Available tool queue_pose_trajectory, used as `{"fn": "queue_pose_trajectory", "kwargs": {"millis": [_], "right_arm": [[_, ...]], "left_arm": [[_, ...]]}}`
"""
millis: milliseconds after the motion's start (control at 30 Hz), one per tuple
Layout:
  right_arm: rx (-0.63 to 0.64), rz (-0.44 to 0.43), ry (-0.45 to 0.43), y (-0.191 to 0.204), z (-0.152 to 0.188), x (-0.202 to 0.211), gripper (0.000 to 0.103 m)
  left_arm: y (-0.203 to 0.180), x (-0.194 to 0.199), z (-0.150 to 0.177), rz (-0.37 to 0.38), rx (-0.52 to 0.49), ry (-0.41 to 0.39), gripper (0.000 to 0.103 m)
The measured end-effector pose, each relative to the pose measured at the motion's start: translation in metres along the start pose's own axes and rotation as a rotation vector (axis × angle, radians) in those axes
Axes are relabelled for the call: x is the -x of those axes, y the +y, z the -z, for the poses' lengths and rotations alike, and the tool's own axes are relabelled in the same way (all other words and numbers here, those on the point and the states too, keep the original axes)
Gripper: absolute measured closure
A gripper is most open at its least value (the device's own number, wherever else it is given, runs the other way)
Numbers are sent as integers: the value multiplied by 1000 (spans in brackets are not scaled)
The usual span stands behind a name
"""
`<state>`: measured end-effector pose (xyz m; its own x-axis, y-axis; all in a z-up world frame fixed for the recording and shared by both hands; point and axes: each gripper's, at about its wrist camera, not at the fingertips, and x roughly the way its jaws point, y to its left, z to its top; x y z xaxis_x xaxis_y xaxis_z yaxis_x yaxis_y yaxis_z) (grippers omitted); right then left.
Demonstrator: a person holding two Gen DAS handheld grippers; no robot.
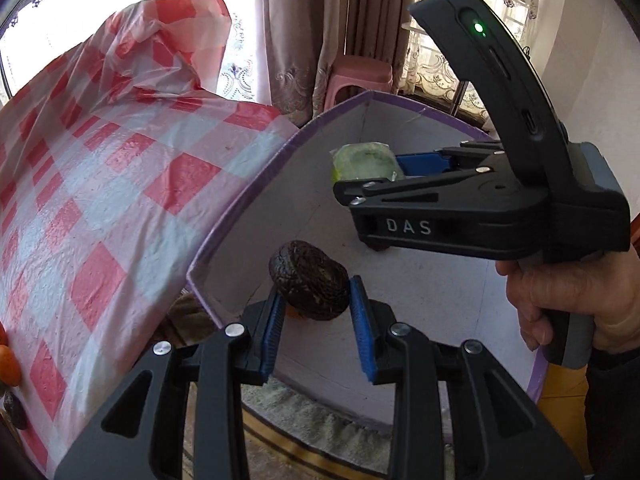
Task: Organize fruits
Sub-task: 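Carry both fruits into the white box and open both tools to release them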
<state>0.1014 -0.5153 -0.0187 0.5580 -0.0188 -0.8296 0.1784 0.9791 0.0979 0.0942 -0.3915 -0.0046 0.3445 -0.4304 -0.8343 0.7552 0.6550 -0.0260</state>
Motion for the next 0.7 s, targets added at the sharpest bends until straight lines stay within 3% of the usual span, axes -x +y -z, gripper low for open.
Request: {"fn": "queue_pose_trajectory", "kwargs": {"millis": [233,500,700], "right_arm": [[44,39,76,6,0,-22,45],[47,53,114,6,1,-41,45],[53,67,142,5,2,-51,44]], "left_arm": [[-17,-32,4,41,-64,94,71],[-27,-46,1,-49,-154,108,71],[-26,-60,-1,-67,-168,149,71]]}}
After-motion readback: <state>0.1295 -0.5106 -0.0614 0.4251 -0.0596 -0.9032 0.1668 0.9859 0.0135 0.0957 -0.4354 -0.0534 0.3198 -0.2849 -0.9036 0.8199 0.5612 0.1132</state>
